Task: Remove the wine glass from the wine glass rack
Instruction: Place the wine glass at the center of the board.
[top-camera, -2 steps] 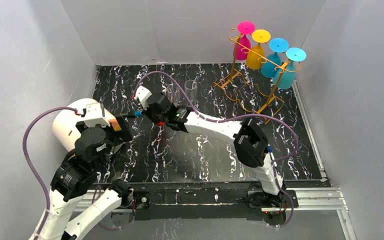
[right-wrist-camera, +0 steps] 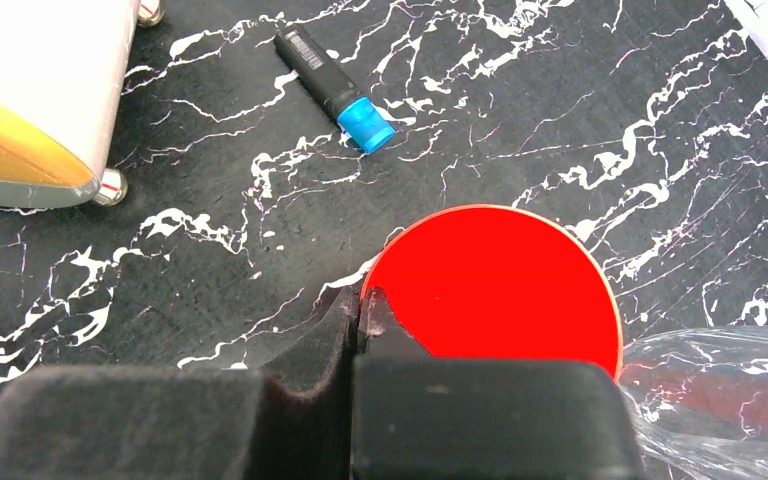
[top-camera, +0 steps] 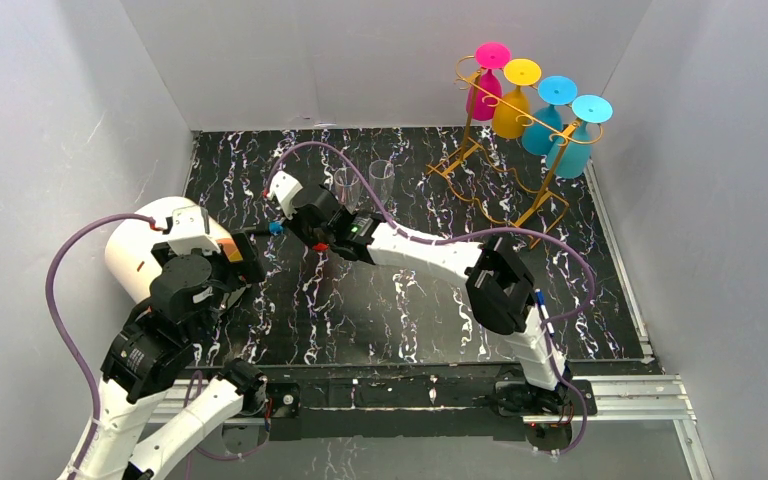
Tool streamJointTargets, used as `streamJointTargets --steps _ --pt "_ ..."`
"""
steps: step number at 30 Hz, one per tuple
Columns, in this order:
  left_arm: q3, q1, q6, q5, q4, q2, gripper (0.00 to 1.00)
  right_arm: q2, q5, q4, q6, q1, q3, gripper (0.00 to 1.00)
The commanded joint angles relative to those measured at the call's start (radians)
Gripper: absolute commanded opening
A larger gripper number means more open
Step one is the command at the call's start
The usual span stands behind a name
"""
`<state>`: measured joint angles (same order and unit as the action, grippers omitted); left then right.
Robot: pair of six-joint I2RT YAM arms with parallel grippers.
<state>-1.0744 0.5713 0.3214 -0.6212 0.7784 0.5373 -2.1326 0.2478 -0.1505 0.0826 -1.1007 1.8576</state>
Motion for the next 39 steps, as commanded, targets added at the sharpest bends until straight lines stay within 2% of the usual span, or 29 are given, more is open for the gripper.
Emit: streamJointTargets --steps 1,15,29,39 --pt "-0.021 -0.004 -0.003 -0.028 0.011 0.003 0.98 -0.008 0.013 0.004 0.003 -0.001 0.063 0.04" --pt "-0.033 -0.004 0.002 0.006 0.008 0.033 0.98 -0.066 -0.017 -0.097 -0.036 0.015 0.216 0.07" --pt "-0.038 -0.004 -0.004 -0.011 0.01 0.016 0.98 -0.084 -0.029 -0.145 -0.061 0.027 0.234 0.08" --pt "-0.04 -0.004 -0.007 -0.009 0.01 0.019 0.98 -0.097 -0.014 -0.165 -0.053 0.03 0.272 0.19"
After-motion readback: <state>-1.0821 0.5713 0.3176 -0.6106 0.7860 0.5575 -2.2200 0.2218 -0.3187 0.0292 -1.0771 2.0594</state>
